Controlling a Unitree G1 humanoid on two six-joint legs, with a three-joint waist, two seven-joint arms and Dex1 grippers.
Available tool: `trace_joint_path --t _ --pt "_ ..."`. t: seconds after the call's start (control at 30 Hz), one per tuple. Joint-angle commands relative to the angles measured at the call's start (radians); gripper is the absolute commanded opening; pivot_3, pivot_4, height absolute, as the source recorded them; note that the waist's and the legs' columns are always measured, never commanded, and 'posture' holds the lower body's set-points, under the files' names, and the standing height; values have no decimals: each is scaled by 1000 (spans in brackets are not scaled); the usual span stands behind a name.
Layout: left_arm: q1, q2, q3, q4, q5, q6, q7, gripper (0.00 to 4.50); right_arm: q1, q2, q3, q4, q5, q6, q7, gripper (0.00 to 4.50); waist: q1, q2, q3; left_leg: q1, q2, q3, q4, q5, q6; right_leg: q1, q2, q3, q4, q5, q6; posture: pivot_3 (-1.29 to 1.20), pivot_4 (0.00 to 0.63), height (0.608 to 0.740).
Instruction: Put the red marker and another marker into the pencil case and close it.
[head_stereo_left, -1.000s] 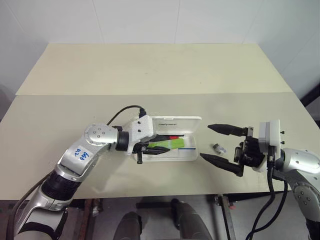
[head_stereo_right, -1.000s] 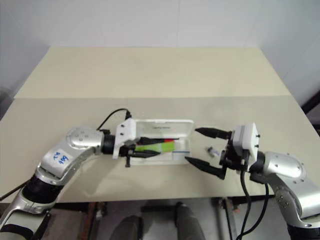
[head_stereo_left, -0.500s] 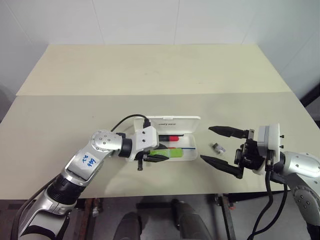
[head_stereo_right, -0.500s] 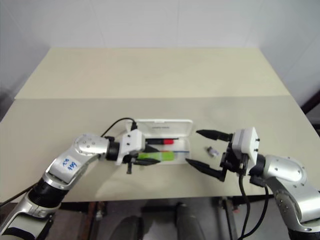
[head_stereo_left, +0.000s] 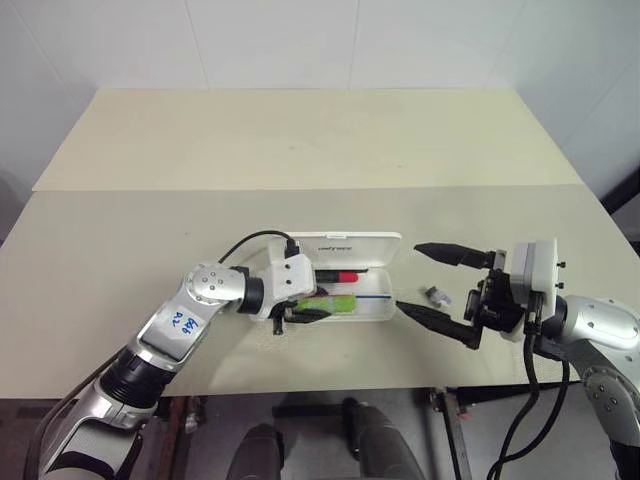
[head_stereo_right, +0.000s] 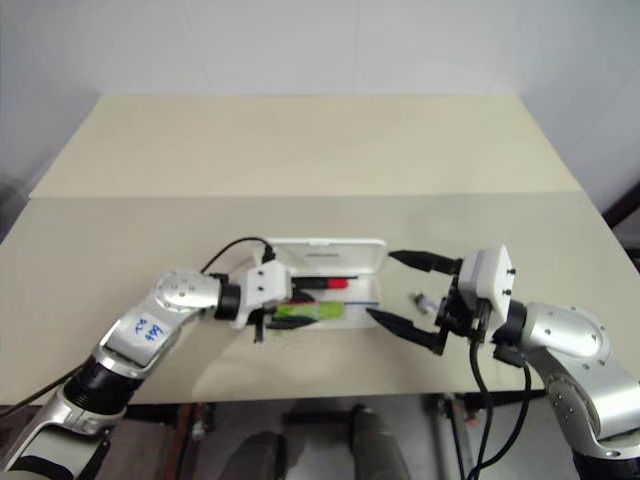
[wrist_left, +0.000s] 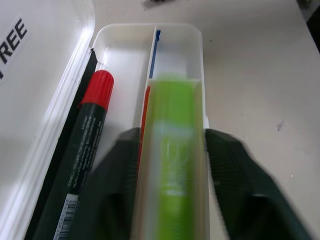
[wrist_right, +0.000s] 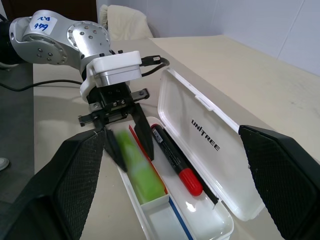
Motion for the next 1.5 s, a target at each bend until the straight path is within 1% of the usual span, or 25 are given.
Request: trace_joint_path --t 0.03,0.13,0.27,0.4,0.5,0.63,0.73,0.8,0.83,0.87,0.97,1.17,1.33,1.5 --pt "13 -4 10 -48 -5 5 -2 3509 -6 -4 -17 -24 11 -4 -1 4500 0 0 0 0 0 0 0 0 0 0 0 0 0 0 0 0 150 740" --pt "14 -5 14 -66 -10 18 -2 4464 -6 -6 -21 -17 10 -8 5 4500 -1 0 0 0 0 0 0 0 0 0 0 0 0 0 0 0 150 740" --pt "10 -10 28 -124 -35 59 -1 4464 -7 -6 -20 -9 5 -14 12 4500 -1 0 0 0 0 0 0 0 0 0 0 0 1 0 0 0 150 740" --pt "7 -30 70 -216 -98 108 12 4464 -2 -13 -24 3 -4 -18 24 4500 -1 0 0 0 0 0 0 0 0 0 0 0 1 0 0 0 150 740" --pt "21 -58 138 -283 -186 144 25 4464 10 -23 -30 12 -15 -20 35 4500 0 0 0 0 0 0 0 0 0 0 0 0 1 0 1 0 150 740" --pt "70 -90 261 -340 -314 169 50 4464 33 -48 -34 30 -44 -4 32 4500 -1 0 0 1 0 0 0 0 0 0 0 0 2 0 1 0 150 740" --pt "100 -103 329 -354 -372 142 65 4464 42 -61 -33 67 -76 -10 33 4500 -1 0 0 1 0 0 0 0 0 1 0 0 2 0 0 0 150 740" --pt "117 -100 370 -358 -405 164 89 4464 45 -67 -29 103 -112 -16 26 4500 -1 0 0 1 0 0 2 0 0 1 0 0 2 -1 -1 0 150 740" --pt "129 -97 390 -361 -423 172 98 4464 45 -70 -22 126 -140 -22 19 4500 -1 0 0 1 0 0 2 0 1 2 0 1 1 -3 -5 0 150 740" --pt "143 -100 409 -361 -427 156 106 4464 43 -70 -13 152 -172 -33 10 4500 -1 0 0 1 0 0 3 0 1 2 0 1 1 -7 -12 0 150 740" --pt "173 -128 453 -336 -406 67 140 4464 24 -57 2 220 -234 -48 -18 4500 -2 0 0 1 -1 1 3 0 1 2 0 2 1 -7 -12 0 150 740" --pt "279 -110 536 -365 -490 2 90 4464 -22 -31 32 328 -296 -61 -34 4500 -5 0 0 1 0 1 2 0 0 2 0 2 3 -6 -12 0 150 740" --pt "419 -12 583 -380 -552 -16 -32 4464 -75 -9 74 414 -352 -53 -68 4500 -8 0 0 2 0 2 2 0 0 2 0 3 3 -7 -13 0 150 740" --pt "472 45 628 -350 -591 -58 -117 4464 -64 -13 107 419 -381 -40 -61 4500 -5 0 0 3 0 2 2 0 0 2 0 3 2 -7 -13 0 150 740"
